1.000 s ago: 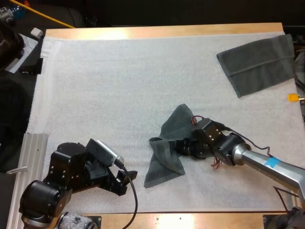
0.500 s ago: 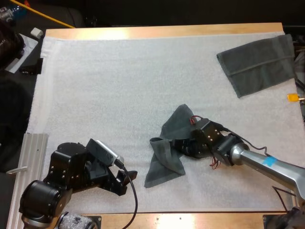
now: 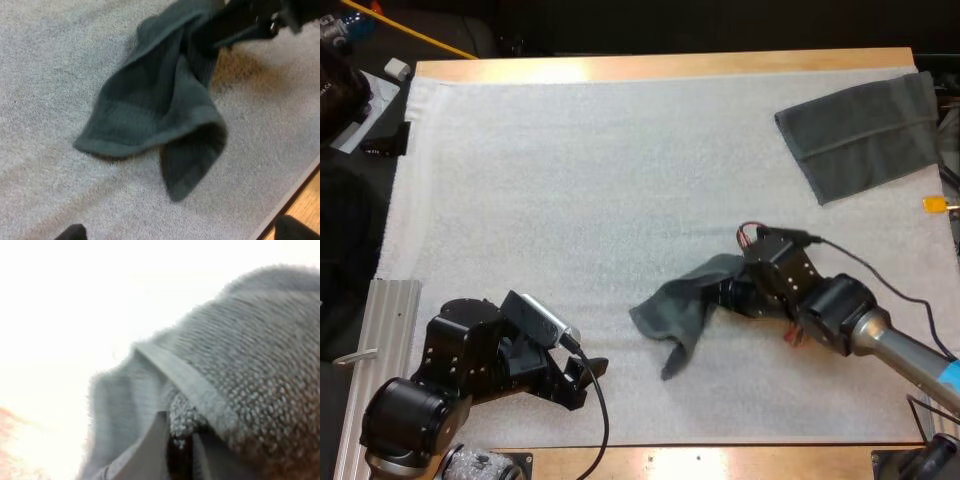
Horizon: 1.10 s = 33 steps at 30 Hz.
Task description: Pick towel from pile, fold and stack
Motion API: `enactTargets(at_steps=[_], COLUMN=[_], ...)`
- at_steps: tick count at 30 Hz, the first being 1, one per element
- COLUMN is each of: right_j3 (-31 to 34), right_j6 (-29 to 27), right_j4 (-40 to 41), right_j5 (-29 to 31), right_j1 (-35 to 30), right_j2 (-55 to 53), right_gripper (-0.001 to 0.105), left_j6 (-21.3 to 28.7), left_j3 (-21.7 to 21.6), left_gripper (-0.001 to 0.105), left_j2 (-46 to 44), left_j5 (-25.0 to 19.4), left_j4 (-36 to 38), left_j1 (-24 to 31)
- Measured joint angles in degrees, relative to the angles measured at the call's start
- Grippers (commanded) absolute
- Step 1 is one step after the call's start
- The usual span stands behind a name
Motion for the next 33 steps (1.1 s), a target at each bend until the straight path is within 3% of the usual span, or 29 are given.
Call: enactTargets(at_steps=[7,11,13,16,19,21,28,33], right_j3=[-9.6,-12.5,-15.4,-18.1,-19.1,-19.5,-20.0,-19.9], right_j6=[-6.0,-4.9,-3.9,-2.4,-1.5,-1.3,-2.2,-4.6], right_j4=[5.2,3.6,-0.3,-5.7,-8.1,-8.7,-2.2,6.8], right_j5=[4.5,4.0,2.7,-0.3,-3.4,-5.8,-8.3,-5.9], right_j1=[0.0,0.0,0.0,0.5,1.1,1.6,3.7,4.4], right_j2=[-0.5,2.3,5.0,7.8,9.3,9.6,8.4,7.9], right_gripper=[0.0,0.001,0.006,0.032,0.072,0.082,0.064,0.065], left_j6=[0.0,0.0,-0.1,-0.1,-0.3,-0.4,-0.4,-0.4], left_j3=[0.0,0.0,0.0,0.0,0.0,0.0,0.0,0.0], left_gripper=[0.071,0.07,0.07,0.07,0.071,0.071,0.07,0.071], left_j2=[0.0,0.0,0.0,0.0,0.0,0.0,0.0,0.0], left_j5=[0.0,0.0,0.0,0.0,0.0,0.0,0.0,0.0], left_j4=[0.0,0.0,0.0,0.0,0.0,0.0,0.0,0.0], left_j1=[0.0,0.0,0.0,0.0,0.0,0.0,0.0,0.0])
